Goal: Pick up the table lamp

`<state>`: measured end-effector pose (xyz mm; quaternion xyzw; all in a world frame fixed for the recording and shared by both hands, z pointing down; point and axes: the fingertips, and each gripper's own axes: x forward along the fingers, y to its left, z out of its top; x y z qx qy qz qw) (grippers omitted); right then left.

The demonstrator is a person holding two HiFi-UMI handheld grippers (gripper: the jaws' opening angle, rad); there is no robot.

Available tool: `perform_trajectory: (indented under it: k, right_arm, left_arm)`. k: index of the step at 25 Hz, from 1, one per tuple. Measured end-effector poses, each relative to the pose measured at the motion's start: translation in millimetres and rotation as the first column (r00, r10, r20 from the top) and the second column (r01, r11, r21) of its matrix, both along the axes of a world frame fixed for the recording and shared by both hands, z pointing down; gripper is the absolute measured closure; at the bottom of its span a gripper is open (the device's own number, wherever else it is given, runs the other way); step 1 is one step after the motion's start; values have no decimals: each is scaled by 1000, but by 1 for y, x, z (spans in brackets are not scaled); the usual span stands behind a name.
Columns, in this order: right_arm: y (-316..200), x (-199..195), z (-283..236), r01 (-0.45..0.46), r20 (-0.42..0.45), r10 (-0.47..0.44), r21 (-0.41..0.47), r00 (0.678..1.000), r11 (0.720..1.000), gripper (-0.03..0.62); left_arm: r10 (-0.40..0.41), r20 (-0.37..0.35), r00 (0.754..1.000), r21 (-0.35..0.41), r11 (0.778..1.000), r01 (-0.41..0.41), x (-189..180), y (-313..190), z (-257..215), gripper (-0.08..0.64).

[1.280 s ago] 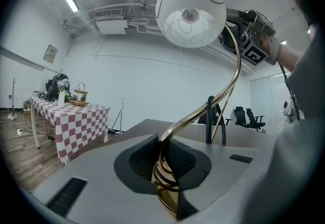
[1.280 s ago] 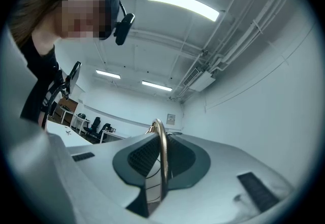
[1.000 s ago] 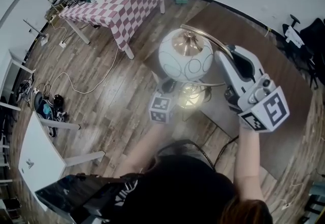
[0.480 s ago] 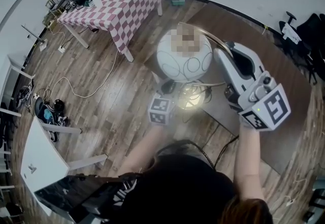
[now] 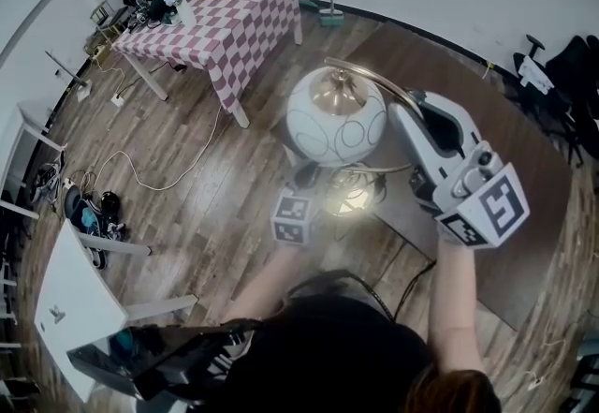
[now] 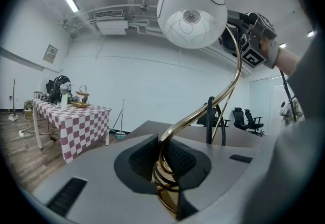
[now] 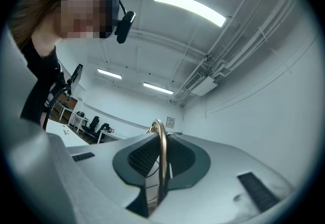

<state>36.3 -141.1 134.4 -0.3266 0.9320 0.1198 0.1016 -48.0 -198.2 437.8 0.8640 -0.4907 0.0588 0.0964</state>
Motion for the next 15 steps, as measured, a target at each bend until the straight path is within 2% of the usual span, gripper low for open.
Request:
perform_trajectory:
  k: [15]
  right_arm:
    - [1,-5,-9,-5,-2,5,19,1000,1000,552]
  left_arm:
    - [-15,-14,1000,9,1000,15,-2,-3,-8,528]
